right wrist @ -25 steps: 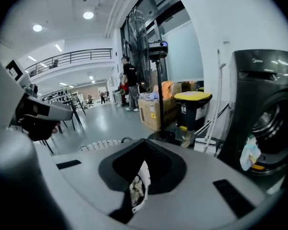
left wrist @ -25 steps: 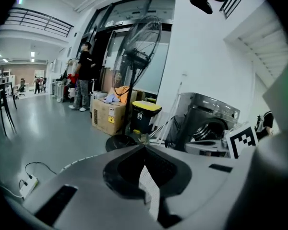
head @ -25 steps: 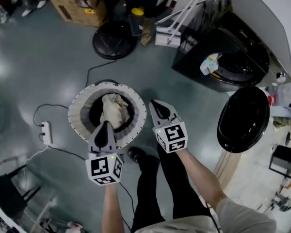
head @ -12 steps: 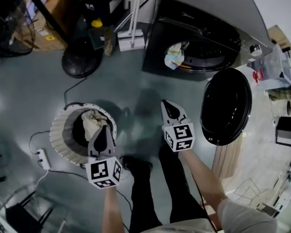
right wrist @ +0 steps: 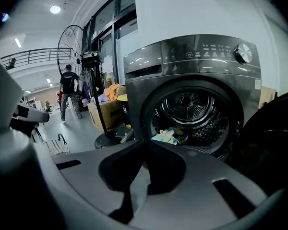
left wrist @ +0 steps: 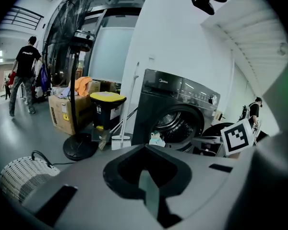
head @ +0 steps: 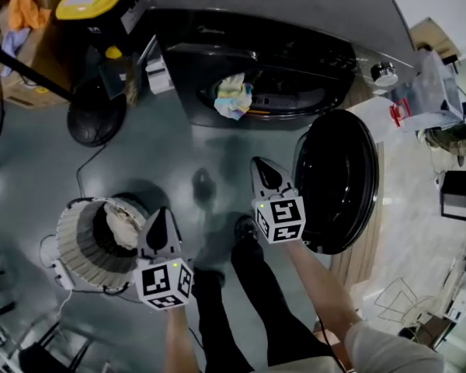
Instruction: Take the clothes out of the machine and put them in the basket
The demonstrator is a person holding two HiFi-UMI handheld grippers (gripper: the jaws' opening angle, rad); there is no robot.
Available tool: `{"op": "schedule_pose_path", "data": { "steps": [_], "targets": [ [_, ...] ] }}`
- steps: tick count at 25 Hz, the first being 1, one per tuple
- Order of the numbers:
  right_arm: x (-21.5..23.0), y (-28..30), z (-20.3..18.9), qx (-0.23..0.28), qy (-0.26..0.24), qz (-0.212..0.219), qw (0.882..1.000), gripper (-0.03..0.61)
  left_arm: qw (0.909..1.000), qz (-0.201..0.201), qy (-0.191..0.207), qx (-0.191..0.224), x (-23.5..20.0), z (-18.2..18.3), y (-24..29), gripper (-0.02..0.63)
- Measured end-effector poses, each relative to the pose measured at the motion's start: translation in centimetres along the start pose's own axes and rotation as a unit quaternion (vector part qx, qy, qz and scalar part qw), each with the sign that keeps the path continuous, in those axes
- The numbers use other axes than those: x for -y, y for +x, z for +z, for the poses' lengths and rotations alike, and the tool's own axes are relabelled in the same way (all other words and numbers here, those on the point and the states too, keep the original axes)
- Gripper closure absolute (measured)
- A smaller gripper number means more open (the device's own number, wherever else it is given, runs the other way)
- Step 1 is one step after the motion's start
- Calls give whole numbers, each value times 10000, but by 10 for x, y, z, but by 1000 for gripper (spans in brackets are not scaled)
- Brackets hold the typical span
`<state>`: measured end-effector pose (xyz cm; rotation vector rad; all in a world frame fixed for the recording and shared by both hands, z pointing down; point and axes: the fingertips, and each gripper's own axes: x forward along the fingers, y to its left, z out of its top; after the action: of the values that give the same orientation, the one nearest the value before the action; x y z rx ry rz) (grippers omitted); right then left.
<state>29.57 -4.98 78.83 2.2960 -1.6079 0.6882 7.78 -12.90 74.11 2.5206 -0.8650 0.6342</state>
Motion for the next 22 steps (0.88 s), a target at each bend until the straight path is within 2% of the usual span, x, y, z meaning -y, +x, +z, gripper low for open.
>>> {"op": "schedule_pose_path", "data": {
  "steps": [4,8,14,22],
  "targets": [
    [48,18,-5,-8,99,-66,9999,555,9999,-137,26,-19,46,4,43,595],
    [71,43,-14,-6,197,-141,9997,555,9996,-269,124,5,65,7,77,595],
    [87,76,-33,-33,262,-313,9992,555,9984,-481,299,28,67,4,113,595],
    [84,125,-60,-62,218,-525,9984,554,9975,-643,298,7,46,-25,144,595]
  ]
}}
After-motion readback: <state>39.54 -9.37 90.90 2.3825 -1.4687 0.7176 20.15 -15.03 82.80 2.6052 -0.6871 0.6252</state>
